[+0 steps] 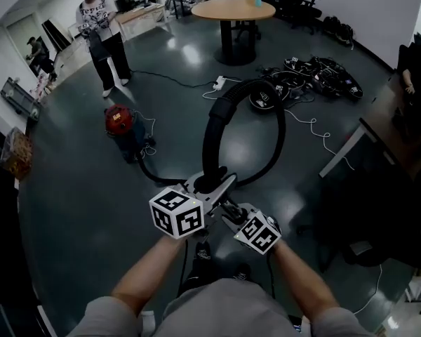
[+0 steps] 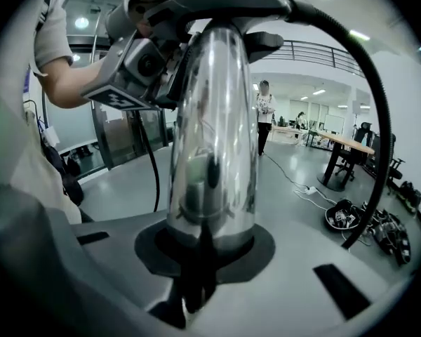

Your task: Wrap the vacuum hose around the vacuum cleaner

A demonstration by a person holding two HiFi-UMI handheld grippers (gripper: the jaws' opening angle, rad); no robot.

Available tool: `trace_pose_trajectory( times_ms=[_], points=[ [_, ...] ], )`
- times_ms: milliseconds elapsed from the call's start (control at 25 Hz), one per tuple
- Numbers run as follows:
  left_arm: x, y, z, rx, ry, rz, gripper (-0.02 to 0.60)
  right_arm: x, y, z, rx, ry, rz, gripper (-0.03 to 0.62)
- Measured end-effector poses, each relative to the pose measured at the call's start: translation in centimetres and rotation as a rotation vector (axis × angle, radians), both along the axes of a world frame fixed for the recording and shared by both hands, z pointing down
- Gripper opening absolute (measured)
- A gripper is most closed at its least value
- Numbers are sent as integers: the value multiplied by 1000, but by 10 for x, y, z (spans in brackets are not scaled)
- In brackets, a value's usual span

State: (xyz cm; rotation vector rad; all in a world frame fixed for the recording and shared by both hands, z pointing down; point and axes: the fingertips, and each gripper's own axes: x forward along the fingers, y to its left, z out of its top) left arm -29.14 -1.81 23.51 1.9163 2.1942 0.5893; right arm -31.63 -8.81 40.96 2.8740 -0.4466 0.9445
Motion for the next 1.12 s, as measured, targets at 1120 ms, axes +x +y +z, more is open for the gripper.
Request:
trace_pose_trajectory(
  times_ms=[1120],
  points=[
    [119, -58, -3, 116, 742, 292, 288, 83, 42, 0, -212, -344, 37, 61]
  ],
)
